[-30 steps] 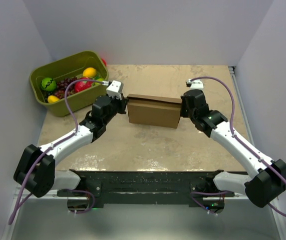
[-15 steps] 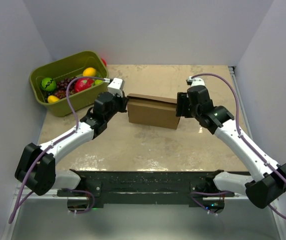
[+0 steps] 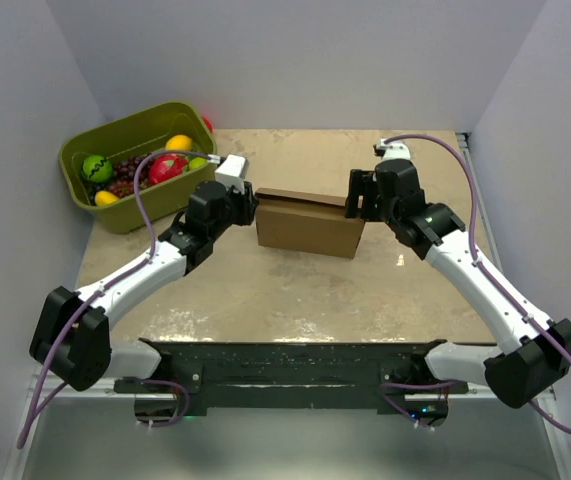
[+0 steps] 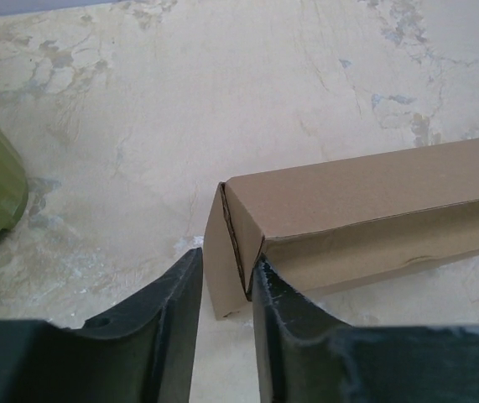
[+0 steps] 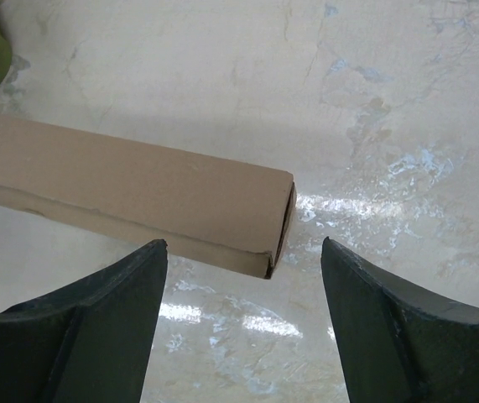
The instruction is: Fold the paper box
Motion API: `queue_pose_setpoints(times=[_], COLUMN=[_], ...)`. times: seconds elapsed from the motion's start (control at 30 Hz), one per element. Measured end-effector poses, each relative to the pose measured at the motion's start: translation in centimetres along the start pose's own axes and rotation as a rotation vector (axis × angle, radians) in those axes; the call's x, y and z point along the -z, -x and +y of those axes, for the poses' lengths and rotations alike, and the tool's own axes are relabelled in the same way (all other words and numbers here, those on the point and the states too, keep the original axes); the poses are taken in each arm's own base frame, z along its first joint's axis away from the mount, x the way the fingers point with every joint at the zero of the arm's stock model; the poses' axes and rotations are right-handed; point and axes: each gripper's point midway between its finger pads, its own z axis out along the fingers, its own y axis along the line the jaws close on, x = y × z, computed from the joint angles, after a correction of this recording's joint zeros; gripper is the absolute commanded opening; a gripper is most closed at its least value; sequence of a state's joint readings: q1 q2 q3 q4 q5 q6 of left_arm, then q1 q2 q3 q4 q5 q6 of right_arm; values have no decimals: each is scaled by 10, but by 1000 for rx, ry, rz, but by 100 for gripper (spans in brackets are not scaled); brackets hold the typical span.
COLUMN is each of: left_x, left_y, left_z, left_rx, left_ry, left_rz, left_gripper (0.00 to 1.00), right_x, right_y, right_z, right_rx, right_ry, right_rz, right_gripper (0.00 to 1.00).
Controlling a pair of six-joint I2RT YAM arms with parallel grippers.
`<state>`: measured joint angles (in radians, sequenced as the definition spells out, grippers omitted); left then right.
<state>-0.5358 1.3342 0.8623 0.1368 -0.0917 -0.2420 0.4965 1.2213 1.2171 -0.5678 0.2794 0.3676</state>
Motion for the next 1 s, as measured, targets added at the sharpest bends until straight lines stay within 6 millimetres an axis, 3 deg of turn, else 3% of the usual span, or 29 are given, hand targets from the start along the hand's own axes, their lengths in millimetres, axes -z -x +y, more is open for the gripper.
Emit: queue_pose_setpoints(times=[0.3, 0.5, 0.73, 1.0], left_x=[9, 26, 45, 42], left_y=[-2, -7, -19, -30], left_z=[3, 2, -3, -8], left_rx=[-15, -33, -40, -38], left_ry=[18, 5, -33, -66], left_rz=[57, 108, 186, 225], left_gripper=[66, 76, 77, 76], right_x=[-8, -15, -19, -23], right_y=[4, 5, 5, -1], right_z=[1, 2, 2, 1], right_rx=[-12, -17, -22, -20], right_ry=[-13, -14, -16, -21], right_rz=[-19, -21, -21, -12], right_gripper=[79, 79, 79, 79])
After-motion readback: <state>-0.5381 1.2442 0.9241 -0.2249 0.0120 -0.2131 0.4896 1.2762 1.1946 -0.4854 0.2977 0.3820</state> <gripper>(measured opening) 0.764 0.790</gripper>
